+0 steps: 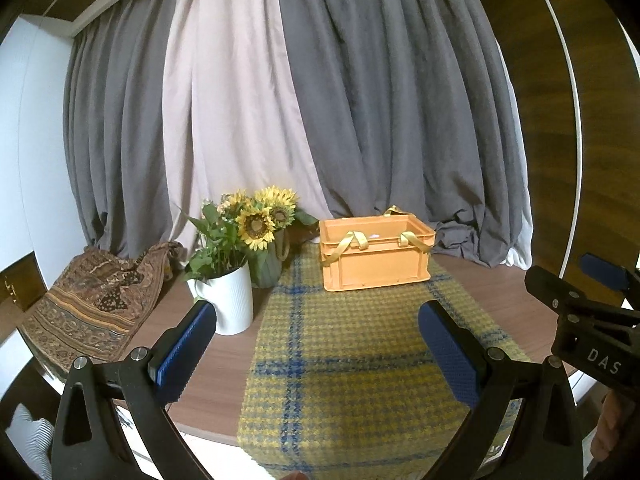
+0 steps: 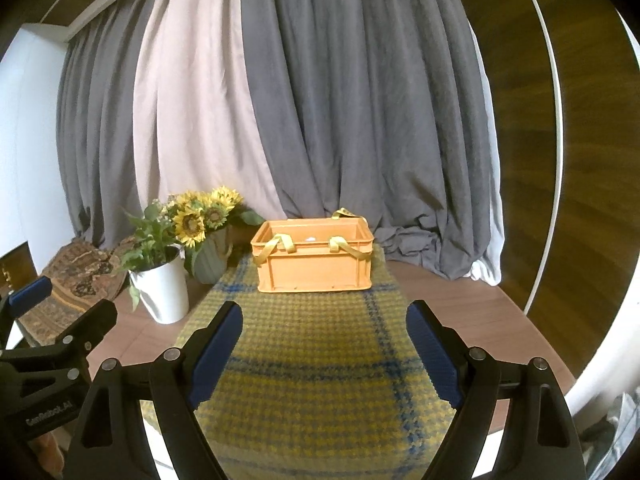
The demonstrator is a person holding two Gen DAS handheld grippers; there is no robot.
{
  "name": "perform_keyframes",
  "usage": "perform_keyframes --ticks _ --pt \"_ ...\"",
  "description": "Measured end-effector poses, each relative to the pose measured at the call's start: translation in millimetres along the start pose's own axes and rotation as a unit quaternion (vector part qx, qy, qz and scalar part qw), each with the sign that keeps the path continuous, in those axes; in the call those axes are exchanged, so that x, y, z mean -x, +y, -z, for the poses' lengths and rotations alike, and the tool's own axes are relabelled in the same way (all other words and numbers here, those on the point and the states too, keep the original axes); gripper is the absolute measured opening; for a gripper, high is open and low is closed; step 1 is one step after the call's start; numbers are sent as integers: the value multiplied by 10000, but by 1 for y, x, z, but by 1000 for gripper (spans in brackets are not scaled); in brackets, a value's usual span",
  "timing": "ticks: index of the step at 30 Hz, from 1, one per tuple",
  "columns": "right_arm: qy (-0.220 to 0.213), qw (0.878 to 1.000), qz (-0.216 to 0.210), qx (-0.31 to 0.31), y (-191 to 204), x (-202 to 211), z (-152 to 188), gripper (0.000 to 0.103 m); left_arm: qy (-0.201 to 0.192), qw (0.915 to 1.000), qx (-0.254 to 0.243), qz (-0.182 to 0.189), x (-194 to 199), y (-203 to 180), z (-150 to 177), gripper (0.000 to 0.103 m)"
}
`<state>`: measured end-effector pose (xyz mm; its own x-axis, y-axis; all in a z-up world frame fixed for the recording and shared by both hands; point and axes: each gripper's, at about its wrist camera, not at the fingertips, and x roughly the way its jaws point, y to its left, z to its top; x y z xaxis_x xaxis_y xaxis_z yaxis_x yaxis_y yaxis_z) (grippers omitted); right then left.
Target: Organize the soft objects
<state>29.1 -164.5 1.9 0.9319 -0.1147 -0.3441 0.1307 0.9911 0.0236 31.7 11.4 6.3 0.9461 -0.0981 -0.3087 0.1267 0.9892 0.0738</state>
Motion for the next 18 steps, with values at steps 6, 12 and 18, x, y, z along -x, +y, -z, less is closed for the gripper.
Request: perform_keyframes --ticks 6,12,18 --pt "-25 10000 2 -9 -4 5 2 85 -58 10000 5 -9 7 -6 1 103" --pt "-102 9999 15 -5 -11 14 2 85 -142 9999 1 -17 14 -12 0 103" --pt "-148 9999 27 -25 -16 18 2 85 -211 9998 -27 -18 19 -16 -1 103"
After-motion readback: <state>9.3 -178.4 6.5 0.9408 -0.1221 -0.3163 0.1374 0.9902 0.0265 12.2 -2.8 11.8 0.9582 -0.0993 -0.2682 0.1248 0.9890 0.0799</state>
